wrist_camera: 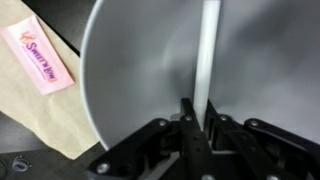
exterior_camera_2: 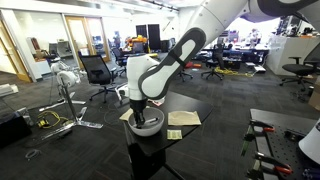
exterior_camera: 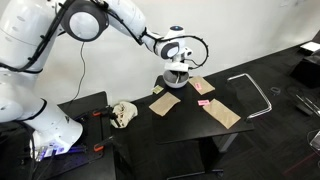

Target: Take the white pen out of the grey bowl

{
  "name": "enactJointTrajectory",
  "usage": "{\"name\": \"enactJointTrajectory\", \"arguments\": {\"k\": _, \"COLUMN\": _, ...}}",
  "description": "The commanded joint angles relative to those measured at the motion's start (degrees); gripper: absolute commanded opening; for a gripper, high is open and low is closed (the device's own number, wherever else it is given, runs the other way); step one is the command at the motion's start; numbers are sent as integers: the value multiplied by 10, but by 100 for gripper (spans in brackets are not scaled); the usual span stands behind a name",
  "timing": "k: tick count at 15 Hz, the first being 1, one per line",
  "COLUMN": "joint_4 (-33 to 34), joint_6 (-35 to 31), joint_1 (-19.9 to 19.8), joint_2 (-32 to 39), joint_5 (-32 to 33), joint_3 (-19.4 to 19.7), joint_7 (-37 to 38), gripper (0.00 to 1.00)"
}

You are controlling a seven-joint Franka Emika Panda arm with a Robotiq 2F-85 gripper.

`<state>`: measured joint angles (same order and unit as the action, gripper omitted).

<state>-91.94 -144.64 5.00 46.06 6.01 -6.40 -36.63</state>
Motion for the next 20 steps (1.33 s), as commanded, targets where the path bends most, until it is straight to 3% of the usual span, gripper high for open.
{"name": "enactJointTrajectory", "arguments": {"k": 1, "joint_4": -15, "joint_6": 16, "joint_1": 1, "joint_2": -25, "joint_5": 19, "joint_3": -2, "joint_7": 36, "gripper": 3}}
{"name": "enactJointTrajectory", "arguments": {"k": 12, "joint_4": -137, "joint_6": 44, "joint_1": -27, "joint_2": -198, "joint_5": -3, "joint_3": -37, "joint_7": 29, "gripper": 3}}
{"name": "enactJointTrajectory", "arguments": {"k": 20, "joint_4": -216, "joint_6": 9, "joint_1": -82, "joint_2": -305, "joint_5": -63, "joint_3": -16, "joint_7": 36, "gripper": 3}}
